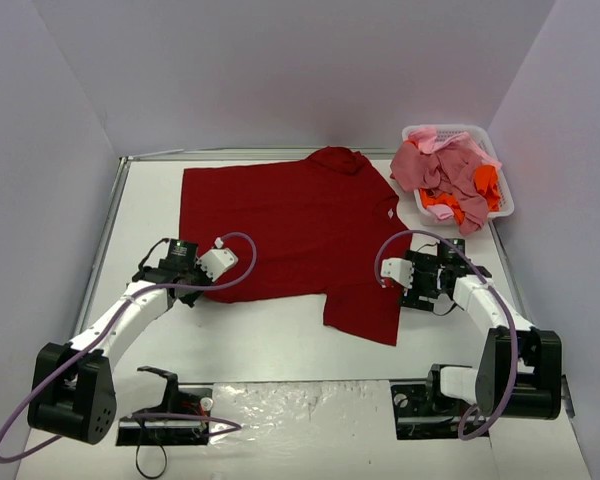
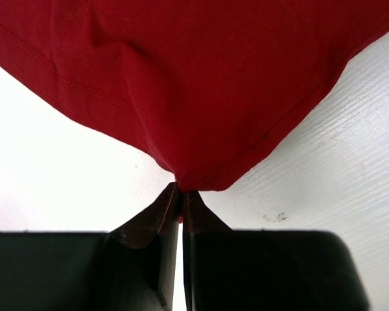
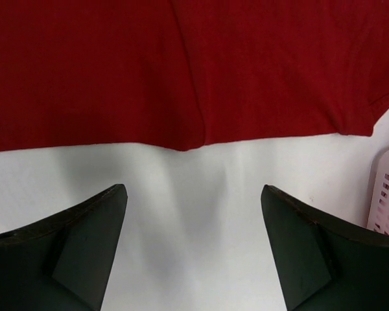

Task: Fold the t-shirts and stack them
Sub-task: Flatten out the tshirt

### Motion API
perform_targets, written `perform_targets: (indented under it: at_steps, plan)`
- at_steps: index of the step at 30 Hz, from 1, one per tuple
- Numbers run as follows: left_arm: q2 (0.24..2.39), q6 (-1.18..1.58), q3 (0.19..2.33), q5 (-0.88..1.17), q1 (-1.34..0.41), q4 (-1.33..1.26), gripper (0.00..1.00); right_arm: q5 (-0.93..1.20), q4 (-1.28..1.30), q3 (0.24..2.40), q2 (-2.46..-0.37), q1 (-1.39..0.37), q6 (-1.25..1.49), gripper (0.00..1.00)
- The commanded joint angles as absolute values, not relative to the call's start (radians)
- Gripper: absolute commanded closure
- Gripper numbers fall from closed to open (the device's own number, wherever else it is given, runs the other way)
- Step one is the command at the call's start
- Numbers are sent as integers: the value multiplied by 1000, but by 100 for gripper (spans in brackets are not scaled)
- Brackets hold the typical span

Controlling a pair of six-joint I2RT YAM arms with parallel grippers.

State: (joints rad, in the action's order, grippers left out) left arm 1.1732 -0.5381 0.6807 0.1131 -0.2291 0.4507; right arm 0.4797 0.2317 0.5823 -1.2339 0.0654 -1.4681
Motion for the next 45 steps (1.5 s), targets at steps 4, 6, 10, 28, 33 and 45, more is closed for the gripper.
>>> perform_targets:
  at_steps: [4,6,10,28,33,45]
  plan:
    - [1163,-523,721,106,-229,442,98,534,140,603,-1315,69,-1454,19]
    - [1164,-523,722,104,-229,440,97,540,126,621,-1351,68,-1444,20]
    - [1170,-523,724,103,-229,437,98,555,114,652,-1404,58,-1419,23]
    - [1178,-528,727,109,-230,443,98,514,130,733,-1441,-29,-1266,100]
    - [1111,-538,785,234,-210,538,98,580,315,857,-1336,-5,-1140,100]
    - [893,-700,1196,416,-201,1041,98,790,761,1196,-1129,44,-987,100]
